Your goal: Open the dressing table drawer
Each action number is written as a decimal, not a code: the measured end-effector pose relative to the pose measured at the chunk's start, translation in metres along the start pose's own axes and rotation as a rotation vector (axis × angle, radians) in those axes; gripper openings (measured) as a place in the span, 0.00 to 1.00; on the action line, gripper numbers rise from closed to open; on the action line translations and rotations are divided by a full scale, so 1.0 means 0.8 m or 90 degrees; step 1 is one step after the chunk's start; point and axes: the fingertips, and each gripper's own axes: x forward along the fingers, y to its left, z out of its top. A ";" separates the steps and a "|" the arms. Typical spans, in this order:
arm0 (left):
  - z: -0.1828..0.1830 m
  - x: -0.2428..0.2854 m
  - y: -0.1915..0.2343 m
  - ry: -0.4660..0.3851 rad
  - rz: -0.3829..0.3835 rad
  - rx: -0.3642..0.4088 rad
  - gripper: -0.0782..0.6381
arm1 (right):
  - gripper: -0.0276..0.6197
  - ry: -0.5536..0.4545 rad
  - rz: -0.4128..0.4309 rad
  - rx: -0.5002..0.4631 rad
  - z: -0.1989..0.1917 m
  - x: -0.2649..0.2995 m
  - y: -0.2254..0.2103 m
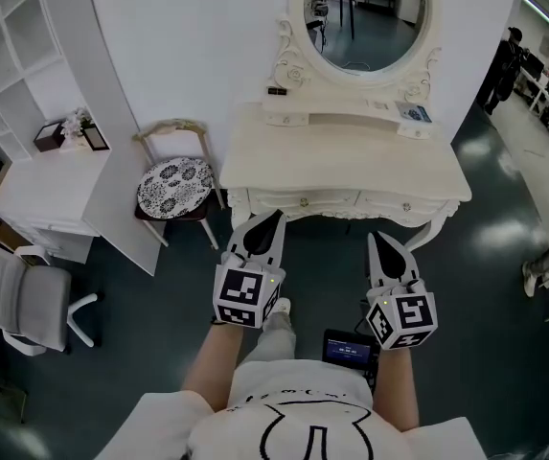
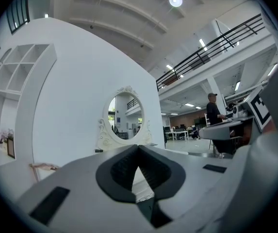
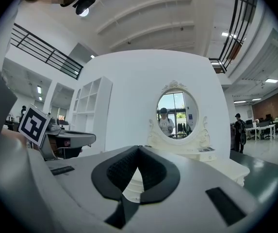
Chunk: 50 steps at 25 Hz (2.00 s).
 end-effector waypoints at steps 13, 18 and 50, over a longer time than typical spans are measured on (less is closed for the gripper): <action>-0.011 0.083 0.047 0.004 0.014 -0.009 0.12 | 0.06 0.006 0.006 -0.001 -0.012 0.080 -0.039; -0.019 0.132 0.067 0.008 0.014 -0.019 0.12 | 0.06 0.017 0.003 -0.002 -0.021 0.123 -0.066; -0.041 0.421 0.235 0.043 0.025 -0.039 0.12 | 0.06 0.056 -0.001 -0.003 -0.042 0.419 -0.205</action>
